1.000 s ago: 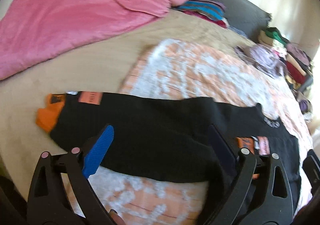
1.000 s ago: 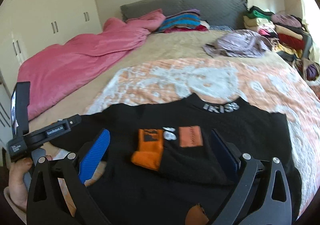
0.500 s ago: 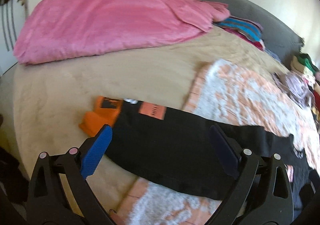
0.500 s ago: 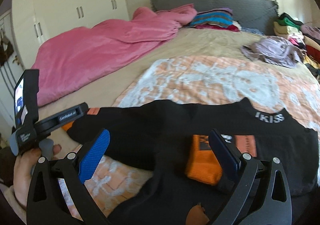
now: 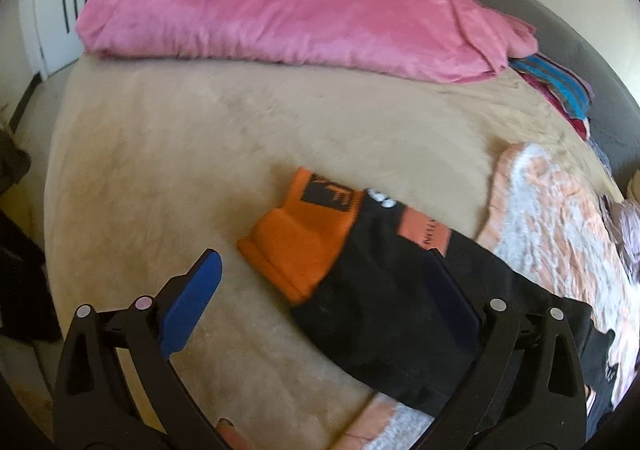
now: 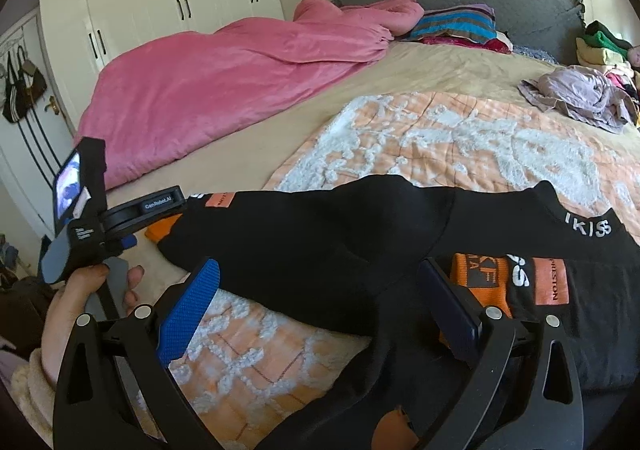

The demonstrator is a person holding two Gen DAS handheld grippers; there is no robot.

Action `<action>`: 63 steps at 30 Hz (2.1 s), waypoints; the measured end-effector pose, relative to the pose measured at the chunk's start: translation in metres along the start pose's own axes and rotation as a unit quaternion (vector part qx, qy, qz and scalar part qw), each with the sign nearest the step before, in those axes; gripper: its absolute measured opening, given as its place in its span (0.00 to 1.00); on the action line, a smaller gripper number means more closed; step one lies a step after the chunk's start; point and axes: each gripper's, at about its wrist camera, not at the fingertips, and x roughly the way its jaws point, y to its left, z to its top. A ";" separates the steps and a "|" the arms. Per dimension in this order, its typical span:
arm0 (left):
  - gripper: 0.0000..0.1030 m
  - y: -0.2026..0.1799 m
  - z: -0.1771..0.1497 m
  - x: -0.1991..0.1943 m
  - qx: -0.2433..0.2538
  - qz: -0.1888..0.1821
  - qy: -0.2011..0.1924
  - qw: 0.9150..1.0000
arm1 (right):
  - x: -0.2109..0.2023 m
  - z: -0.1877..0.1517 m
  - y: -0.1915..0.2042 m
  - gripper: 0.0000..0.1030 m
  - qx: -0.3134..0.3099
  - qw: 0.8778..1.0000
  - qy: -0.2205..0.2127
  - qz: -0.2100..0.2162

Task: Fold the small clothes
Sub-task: 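Grasp the other sleeve's orange cuff with the left tool, then lift the cuff with the left tool and fold the sleeve across the body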

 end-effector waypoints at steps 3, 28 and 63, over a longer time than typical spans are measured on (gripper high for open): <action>0.91 0.008 0.002 0.012 -0.021 0.000 0.019 1.000 | 0.001 -0.001 -0.004 0.95 0.012 1.000 0.001 0.001; 0.12 -0.038 -0.006 -0.031 0.042 -0.209 -0.010 0.977 | -0.048 -0.022 -0.057 0.95 0.103 0.994 -0.020 -0.042; 0.09 -0.167 -0.091 -0.146 0.234 -0.409 -0.021 0.882 | -0.170 -0.076 -0.154 0.95 0.203 0.967 -0.094 -0.121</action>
